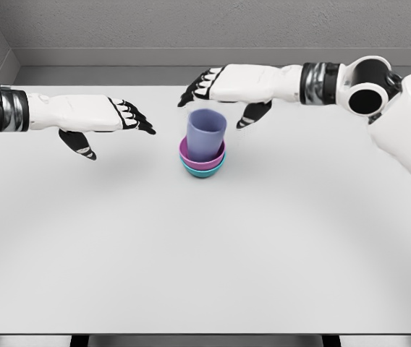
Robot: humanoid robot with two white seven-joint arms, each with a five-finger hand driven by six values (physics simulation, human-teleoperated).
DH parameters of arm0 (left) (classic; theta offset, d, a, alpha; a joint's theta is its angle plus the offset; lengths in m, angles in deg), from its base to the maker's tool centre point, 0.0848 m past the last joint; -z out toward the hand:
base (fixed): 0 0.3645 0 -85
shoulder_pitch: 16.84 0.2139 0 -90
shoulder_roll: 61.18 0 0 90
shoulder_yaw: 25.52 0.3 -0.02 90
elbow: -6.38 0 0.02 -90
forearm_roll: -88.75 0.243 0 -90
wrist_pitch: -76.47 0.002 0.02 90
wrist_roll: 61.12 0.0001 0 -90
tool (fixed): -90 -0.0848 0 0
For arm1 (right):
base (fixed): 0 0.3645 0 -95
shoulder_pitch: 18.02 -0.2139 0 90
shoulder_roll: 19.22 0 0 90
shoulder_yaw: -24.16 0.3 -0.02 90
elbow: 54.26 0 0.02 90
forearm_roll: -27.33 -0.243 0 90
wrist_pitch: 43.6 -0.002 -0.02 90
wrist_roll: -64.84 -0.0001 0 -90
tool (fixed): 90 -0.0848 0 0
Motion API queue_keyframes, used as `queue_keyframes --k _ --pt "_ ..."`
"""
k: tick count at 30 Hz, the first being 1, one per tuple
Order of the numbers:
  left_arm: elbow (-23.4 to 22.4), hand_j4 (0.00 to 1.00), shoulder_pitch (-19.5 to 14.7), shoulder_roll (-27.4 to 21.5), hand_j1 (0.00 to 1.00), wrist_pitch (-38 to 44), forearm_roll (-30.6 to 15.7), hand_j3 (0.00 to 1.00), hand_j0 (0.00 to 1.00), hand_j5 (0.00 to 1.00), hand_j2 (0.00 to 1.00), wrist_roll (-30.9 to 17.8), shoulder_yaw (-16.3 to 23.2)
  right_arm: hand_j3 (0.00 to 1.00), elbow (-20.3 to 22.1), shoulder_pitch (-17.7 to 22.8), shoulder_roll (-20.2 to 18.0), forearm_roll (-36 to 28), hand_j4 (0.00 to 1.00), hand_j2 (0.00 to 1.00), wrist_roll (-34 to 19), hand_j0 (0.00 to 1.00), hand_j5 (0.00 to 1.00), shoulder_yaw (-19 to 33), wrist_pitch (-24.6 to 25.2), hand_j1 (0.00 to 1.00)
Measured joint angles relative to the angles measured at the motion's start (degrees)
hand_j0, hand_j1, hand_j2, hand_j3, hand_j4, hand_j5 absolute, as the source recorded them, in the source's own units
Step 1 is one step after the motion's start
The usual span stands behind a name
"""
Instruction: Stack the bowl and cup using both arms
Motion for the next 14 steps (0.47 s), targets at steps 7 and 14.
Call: queue_keyframes --k 7,14 --pt "-0.31 1.0 1.4 -0.24 1.0 -0.01 -0.02 1.0 1.0 1.0 1.0 0.05 0.0 1.0 -14.32 4.31 -2.02 -4.02 1.0 1.0 0.01 1.0 1.0 9.03 -0.14 1.0" --pt "-0.66 1.0 2.37 -0.5 1.0 0.0 0.01 1.0 1.0 1.0 1.0 0.09 -0.01 1.0 -24.16 4.92 -4.45 -4.1 1.0 1.0 0.01 1.0 1.0 12.54 -0.19 1.0"
